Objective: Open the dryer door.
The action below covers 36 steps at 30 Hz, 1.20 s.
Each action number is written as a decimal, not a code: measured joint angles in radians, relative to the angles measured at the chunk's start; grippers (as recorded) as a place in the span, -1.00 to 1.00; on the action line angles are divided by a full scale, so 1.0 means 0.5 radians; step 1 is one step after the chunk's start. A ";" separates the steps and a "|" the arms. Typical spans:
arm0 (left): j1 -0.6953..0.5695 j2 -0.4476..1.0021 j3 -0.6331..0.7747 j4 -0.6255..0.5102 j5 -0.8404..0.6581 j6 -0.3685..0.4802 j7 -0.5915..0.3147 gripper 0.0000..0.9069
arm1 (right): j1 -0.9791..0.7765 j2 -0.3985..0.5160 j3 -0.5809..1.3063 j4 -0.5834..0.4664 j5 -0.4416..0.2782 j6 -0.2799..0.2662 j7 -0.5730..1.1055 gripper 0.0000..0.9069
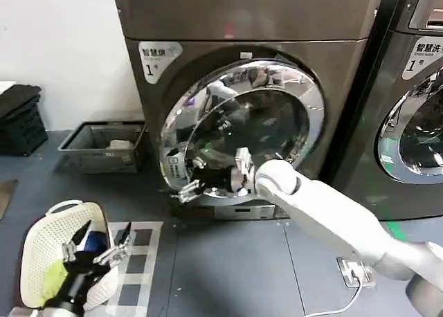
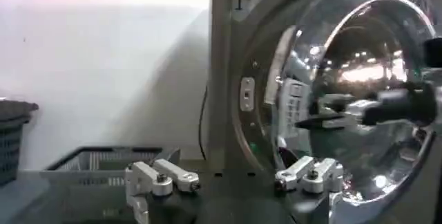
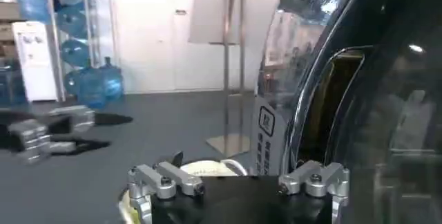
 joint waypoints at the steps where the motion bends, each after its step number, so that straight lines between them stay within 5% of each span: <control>1: -0.015 0.009 -0.014 0.009 -0.009 0.002 0.003 1.00 | -0.007 -0.019 0.010 0.024 0.003 0.000 -0.006 1.00; 17: -0.291 0.240 -0.130 0.222 -0.195 0.019 0.099 1.00 | -0.252 -0.372 0.172 0.457 -0.003 0.023 -0.144 1.00; 36: -0.781 0.563 0.121 0.502 -0.362 0.085 0.228 1.00 | -0.758 -0.758 0.561 0.841 -0.081 0.148 -0.281 1.00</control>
